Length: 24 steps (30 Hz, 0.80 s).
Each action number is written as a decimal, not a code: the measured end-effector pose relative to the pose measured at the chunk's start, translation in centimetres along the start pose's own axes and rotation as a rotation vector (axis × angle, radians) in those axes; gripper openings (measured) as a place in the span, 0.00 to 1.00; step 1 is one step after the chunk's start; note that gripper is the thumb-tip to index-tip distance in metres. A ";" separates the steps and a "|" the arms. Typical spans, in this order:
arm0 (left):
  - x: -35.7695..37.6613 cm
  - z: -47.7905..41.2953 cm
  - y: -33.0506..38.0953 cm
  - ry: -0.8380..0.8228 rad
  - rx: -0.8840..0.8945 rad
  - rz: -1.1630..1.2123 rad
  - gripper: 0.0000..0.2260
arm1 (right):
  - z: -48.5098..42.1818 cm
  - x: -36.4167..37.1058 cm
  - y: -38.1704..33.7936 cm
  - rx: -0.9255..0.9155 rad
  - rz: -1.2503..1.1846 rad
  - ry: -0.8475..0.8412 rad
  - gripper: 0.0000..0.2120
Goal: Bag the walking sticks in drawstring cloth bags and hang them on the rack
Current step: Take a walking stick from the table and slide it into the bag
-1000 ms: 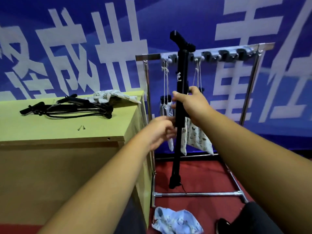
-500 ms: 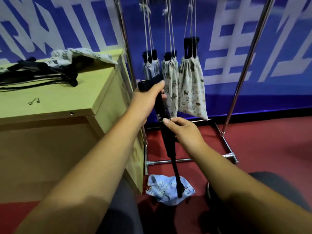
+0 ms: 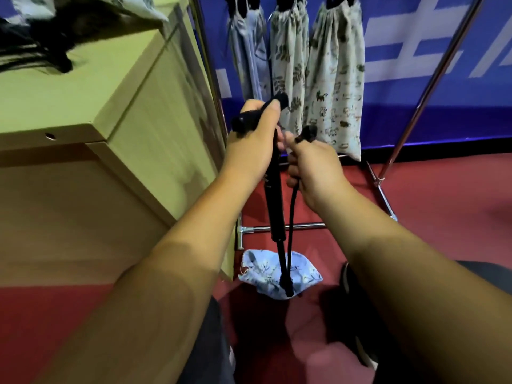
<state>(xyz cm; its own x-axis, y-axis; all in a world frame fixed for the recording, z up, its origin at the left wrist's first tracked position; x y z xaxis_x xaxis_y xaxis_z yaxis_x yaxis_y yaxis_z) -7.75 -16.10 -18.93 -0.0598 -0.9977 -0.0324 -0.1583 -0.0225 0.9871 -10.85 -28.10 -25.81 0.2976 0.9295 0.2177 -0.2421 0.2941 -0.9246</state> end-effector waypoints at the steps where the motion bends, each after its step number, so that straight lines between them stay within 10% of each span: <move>1: 0.2 0.0 -0.2 -0.007 0.001 -0.016 0.11 | 0.1 -0.3 -0.3 0.010 -0.053 0.015 0.11; 24: 2.6 3.1 -3.8 -0.195 -0.080 -0.239 0.11 | -0.4 -4.4 -3.7 -0.152 0.188 0.239 0.21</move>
<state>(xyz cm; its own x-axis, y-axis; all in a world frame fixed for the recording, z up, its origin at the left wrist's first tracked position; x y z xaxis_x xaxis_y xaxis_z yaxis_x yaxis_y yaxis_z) -10.34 -18.44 -23.29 -0.2196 -0.9325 -0.2867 -0.1127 -0.2677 0.9569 -10.89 -33.37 -23.44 0.4734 0.8805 -0.0240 -0.1785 0.0692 -0.9815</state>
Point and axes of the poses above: each hand's wrist, its own z-axis away from the middle knuckle, its own x-axis out of the palm, y = z × x, the point moved 7 cm from there along -z, towards the middle knuckle, and after that the axes turned 6 degrees about z, right-handed, at the moved point
